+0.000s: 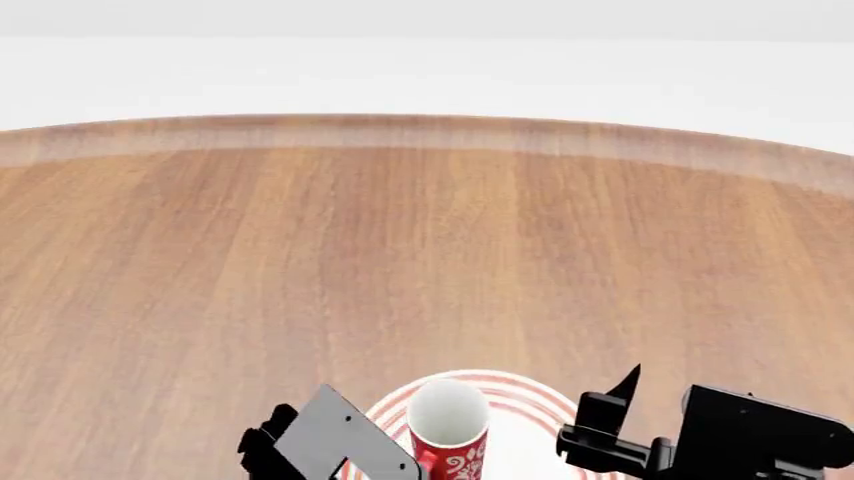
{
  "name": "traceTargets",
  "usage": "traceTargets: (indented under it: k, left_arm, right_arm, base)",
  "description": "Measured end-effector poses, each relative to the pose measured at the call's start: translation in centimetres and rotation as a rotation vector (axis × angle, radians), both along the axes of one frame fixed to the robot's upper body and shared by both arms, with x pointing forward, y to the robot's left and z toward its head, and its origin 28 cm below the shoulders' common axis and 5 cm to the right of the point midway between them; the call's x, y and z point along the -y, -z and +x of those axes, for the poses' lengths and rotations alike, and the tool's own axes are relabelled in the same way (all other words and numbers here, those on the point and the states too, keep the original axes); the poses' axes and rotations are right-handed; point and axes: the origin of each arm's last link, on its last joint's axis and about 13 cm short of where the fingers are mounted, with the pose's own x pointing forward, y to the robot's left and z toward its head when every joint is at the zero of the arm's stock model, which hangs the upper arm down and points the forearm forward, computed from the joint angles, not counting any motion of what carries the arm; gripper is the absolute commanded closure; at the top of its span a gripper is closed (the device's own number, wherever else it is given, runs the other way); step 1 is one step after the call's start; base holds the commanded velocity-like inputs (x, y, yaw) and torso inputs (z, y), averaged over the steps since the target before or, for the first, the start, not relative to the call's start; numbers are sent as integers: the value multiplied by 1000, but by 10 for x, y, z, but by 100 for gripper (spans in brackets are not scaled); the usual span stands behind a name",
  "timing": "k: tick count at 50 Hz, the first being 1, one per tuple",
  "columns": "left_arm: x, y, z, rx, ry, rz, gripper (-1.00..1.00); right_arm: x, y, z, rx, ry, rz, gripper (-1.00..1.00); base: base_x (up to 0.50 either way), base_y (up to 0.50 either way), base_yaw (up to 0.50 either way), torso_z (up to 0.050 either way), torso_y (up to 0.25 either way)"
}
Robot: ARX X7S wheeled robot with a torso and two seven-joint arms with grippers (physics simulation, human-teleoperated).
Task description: Pick up the red mug and put it on the plate
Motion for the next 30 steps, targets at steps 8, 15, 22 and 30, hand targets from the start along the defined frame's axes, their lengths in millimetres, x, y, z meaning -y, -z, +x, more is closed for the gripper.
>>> traceTargets:
  k: [8, 15, 22, 30]
  left_arm:
    - [-21, -36, -24, 74, -43, -55, -100]
    - [-31, -57, -39, 158, -89, -102, -100]
    - [-36, -68, -46, 274, -178, -135, -100]
    - [-40, -75, -46, 458, -340, -145, -100]
  right_arm:
    - [-3, -6, -1, 7, -8, -17, -100]
    - [-9, -19, -4, 35, -36, -42, -100]
    - [-16, -34, -10, 100, -89, -73, -100]
    - [-26, -47, -20, 194, -163, -129, -100]
  base:
    - [0, 0, 0, 0, 0]
    - [0, 0, 0, 0, 0]
    - [0, 0, 0, 0, 0]
    - [0, 0, 0, 0, 0]
